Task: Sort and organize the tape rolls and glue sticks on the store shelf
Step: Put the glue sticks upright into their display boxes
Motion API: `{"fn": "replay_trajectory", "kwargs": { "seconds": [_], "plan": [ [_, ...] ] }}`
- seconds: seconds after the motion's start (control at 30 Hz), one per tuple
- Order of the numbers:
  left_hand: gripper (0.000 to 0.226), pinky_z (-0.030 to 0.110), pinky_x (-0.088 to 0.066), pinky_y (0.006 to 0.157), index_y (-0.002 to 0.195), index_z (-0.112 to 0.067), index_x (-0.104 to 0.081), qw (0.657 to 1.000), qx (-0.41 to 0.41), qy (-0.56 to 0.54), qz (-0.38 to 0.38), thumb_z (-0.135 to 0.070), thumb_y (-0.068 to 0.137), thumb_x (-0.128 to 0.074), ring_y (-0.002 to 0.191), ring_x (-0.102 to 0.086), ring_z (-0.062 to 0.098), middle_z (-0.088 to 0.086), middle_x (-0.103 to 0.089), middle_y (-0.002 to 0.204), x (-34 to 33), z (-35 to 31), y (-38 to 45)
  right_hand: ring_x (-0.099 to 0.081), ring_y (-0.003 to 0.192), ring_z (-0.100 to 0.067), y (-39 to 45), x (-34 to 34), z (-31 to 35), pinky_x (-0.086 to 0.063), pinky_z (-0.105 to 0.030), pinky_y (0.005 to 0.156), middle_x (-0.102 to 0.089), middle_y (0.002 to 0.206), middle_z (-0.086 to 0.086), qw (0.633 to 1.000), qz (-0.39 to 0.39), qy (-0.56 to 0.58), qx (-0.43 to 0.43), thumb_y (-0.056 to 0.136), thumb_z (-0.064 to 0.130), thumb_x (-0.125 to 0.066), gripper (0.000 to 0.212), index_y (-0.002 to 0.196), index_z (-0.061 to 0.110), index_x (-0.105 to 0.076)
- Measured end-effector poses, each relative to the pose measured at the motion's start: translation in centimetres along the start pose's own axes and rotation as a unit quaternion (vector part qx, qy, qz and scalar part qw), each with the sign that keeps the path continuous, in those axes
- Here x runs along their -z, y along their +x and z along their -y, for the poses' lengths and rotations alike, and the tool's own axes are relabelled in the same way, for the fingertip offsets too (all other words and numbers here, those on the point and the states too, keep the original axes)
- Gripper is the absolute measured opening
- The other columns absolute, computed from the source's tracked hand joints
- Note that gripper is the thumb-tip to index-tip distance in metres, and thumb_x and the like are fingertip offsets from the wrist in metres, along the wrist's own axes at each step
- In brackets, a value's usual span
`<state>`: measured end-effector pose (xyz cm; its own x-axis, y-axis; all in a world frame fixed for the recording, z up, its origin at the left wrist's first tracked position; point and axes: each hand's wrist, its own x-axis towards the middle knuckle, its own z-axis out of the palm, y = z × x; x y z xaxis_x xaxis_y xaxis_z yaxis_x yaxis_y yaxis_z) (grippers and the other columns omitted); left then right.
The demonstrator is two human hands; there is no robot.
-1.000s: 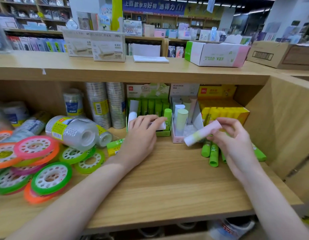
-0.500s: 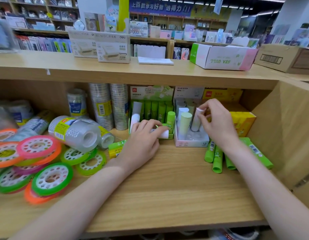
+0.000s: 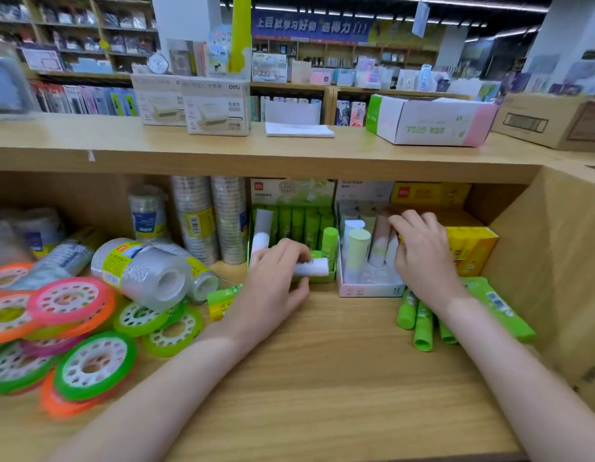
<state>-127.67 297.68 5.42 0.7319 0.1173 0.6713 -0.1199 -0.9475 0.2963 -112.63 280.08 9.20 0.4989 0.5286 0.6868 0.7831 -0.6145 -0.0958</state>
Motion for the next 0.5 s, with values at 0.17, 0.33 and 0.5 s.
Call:
{"fn": "replay_trajectory", "kwargs": {
  "seconds": [0.17,0.33,0.5],
  "plan": [
    [0.024,0.026,-0.028,0.084,0.096,-0.023,-0.055,0.998,-0.001,0.059,0.008,-0.032,0.077,-0.043,0.093,-0.048,0.012,-0.007,-0.053,0.097,-0.2,0.1,-0.5,-0.036,0.121,-0.032,-0.3,1.6,0.2,-0.027,-0.039,0.106,-0.050,0.129,-0.015,0.998,0.033,0.047,-0.022,0.082,-0.006,-0.041,0.051,0.133,0.000,-0.043],
    [0.022,0.029,-0.040,0.085,0.095,-0.013,-0.060,0.998,0.000,-0.049,-0.030,-0.025,0.082,-0.047,0.094,-0.051,0.015,-0.002,-0.053,0.098,0.8,-0.3,0.0,-0.049,0.101,-0.019,-2.6,3.6,3.4,-0.033,-0.015,0.089,-0.061,0.104,-0.009,0.987,-0.030,0.140,0.072,0.083,0.008,-0.043,0.024,0.094,0.005,-0.065],
    [0.025,0.032,-0.042,0.082,0.092,-0.010,-0.060,0.992,0.066,-0.053,-0.089,-0.020,0.080,-0.039,0.091,-0.051,0.017,-0.003,-0.050,0.094,1.3,0.3,0.0,-0.045,0.102,-0.020,-4.0,3.1,6.0,-0.039,-0.026,0.085,-0.056,0.111,-0.010,0.987,-0.040,0.110,0.107,0.083,0.018,-0.050,0.018,0.085,0.010,-0.066]
  ]
}}
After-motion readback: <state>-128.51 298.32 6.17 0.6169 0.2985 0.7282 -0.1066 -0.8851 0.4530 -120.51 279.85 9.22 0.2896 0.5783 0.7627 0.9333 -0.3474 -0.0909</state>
